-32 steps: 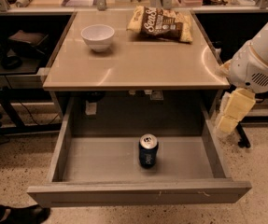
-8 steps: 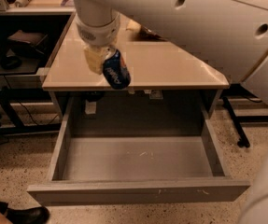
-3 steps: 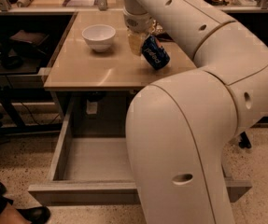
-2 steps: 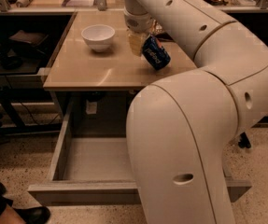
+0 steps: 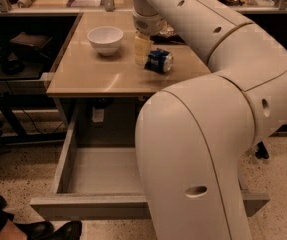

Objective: Pick pepsi can from top drawer and place on counter

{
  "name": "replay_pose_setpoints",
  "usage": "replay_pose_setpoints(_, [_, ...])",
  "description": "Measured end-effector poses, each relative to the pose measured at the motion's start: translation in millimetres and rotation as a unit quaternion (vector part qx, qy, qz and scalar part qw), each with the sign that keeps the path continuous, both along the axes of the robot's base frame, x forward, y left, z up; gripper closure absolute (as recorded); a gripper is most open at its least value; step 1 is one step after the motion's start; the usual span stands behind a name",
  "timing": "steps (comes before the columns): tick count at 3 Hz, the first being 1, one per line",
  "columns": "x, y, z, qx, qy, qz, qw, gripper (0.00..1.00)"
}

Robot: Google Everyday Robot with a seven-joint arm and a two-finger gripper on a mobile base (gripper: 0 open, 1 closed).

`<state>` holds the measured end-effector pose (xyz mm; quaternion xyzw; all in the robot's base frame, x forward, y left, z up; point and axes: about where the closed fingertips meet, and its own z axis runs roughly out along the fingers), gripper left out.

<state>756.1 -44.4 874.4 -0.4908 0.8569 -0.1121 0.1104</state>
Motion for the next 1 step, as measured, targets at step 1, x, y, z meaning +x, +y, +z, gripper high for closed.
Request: replay_pose_setpoints(1, [0.0,0.0,0.0,0.000,0.000,0.000,1.0000,0.00])
